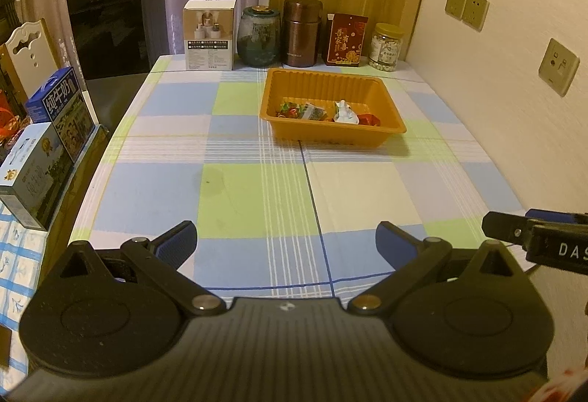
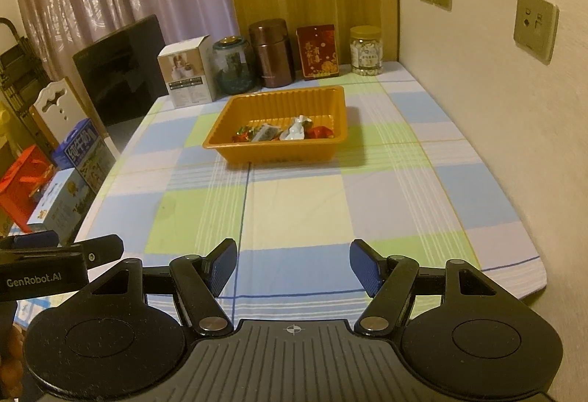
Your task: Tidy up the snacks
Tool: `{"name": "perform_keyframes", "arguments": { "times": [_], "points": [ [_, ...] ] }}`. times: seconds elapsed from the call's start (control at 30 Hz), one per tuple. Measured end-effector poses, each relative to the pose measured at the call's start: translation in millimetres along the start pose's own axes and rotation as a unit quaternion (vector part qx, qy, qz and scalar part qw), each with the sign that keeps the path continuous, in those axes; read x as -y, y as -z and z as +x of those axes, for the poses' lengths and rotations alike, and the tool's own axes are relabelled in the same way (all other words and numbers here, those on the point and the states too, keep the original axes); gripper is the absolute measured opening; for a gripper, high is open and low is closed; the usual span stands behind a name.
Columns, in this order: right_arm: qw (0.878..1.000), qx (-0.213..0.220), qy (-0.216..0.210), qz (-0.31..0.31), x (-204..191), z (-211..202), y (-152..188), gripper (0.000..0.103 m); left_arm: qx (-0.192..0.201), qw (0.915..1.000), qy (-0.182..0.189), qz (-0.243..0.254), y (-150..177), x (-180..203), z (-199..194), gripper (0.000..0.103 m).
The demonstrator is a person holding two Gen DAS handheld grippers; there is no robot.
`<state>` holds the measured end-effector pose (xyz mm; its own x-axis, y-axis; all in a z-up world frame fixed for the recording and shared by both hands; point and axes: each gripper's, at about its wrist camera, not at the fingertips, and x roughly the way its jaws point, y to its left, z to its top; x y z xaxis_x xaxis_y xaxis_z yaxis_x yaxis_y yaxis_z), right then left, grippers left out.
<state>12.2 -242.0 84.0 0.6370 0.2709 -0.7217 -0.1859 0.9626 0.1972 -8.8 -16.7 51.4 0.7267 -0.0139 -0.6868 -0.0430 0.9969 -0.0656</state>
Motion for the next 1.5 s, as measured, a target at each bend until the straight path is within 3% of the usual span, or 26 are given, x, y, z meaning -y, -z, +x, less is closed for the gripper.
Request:
{"name": "perform_keyframes", "arguments": {
  "times": [1.5],
  "points": [
    [1.000, 0.003, 0.000, 0.003, -2.8, -0.7, -0.9, 0.068, 0.000, 1.0000, 0.003, 0.001, -0.9, 0.3, 0.1, 0.103]
  ]
}}
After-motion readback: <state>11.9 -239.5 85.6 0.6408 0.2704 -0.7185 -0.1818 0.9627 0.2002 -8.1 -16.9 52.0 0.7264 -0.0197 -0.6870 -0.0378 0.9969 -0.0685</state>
